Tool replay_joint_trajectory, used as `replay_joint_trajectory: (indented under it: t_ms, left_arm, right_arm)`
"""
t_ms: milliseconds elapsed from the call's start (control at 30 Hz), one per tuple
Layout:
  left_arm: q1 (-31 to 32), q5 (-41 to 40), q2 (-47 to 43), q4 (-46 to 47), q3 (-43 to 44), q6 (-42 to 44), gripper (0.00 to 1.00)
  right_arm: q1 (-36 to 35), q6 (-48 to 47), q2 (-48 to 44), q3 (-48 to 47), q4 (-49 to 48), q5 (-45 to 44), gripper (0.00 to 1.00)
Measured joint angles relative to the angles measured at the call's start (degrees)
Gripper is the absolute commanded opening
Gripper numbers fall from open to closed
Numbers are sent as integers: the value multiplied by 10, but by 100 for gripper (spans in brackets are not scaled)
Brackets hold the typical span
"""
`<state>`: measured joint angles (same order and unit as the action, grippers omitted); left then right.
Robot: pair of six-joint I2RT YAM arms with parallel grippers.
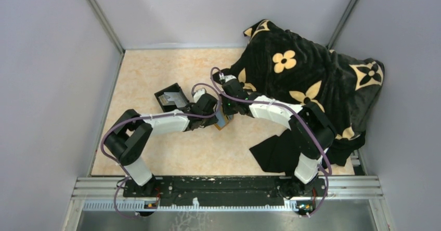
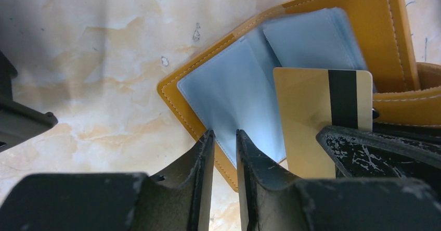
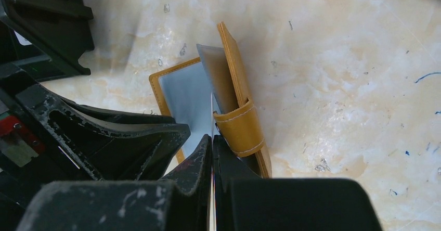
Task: Put the credit cards into the card holder
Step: Open the card holder at the center of the board.
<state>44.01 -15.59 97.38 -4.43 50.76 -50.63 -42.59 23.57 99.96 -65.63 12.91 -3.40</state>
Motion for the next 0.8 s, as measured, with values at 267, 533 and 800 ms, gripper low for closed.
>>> replay_joint_trajectory:
  t_ms: [267,533,800]
  left_arm:
    - [0,-8,14,19,6,-13,29]
    - [1,-14,19,13,11,-13,29]
    - [1,-18,25,5,18,-11,29]
  right_arm:
    - [19,-15,0,-2,5,11,0]
    - [62,-51,5,-29,18,38,0]
    - [90,-95,54,-65,22,78,0]
